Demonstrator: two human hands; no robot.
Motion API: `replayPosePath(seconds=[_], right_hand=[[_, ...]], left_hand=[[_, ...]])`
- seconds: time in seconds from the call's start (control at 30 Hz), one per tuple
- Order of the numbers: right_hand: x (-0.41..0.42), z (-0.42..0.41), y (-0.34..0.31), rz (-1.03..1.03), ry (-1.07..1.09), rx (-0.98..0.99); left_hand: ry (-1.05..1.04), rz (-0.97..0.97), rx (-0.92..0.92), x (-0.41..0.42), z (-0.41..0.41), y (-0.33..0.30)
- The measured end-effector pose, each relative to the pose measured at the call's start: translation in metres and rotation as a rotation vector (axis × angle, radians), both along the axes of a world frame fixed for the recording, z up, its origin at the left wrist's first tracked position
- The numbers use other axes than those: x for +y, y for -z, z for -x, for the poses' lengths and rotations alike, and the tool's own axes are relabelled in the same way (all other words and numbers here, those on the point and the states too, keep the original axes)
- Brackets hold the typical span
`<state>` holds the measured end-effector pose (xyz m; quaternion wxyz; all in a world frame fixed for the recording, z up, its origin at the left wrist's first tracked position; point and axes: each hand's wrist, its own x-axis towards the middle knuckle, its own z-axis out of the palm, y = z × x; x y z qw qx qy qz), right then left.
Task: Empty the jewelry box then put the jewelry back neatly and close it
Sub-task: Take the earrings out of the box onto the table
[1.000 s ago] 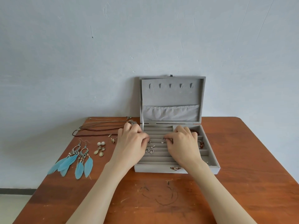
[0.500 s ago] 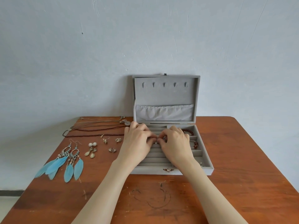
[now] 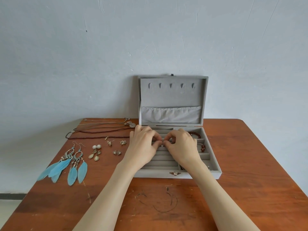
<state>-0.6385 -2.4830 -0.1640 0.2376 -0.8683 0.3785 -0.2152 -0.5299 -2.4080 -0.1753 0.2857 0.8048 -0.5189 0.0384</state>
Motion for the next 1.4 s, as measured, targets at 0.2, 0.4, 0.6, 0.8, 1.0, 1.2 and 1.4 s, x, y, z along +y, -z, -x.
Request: replayPosePath(seconds=[0.2,0.4,0.6,0.8,1.0,1.2,1.4], right_hand=[[0.001,0.001,0.000,0.052,0.003,0.023],[0.003,0.002,-0.001,0.131,-0.010,0.009],[0.023,-0.005,-0.003,0.188,-0.123,-0.193],[0.086,-0.041,-0.010,0.274,-0.342,-0.203],[0.122,-0.079,-0.006,0.228,-0.432,-0.044],[0.128,-0.086,0.009,0.080,-0.397,0.024],[0.128,-0.084,0.013,-0.005,-0.364,-0.014]], left_hand=[[-0.016,0.001,0.022,0.001,0.001,-0.003],[0.013,0.050,0.016,0.010,0.001,-0.005],[-0.004,0.089,0.074,0.046,-0.014,-0.024],[-0.104,-0.114,0.280,0.123,-0.064,-0.035],[-0.208,-0.190,0.357,0.150,-0.082,-0.023],[-0.233,-0.230,0.363,0.150,-0.085,-0.020],[-0.239,-0.252,0.348,0.150,-0.083,-0.021]])
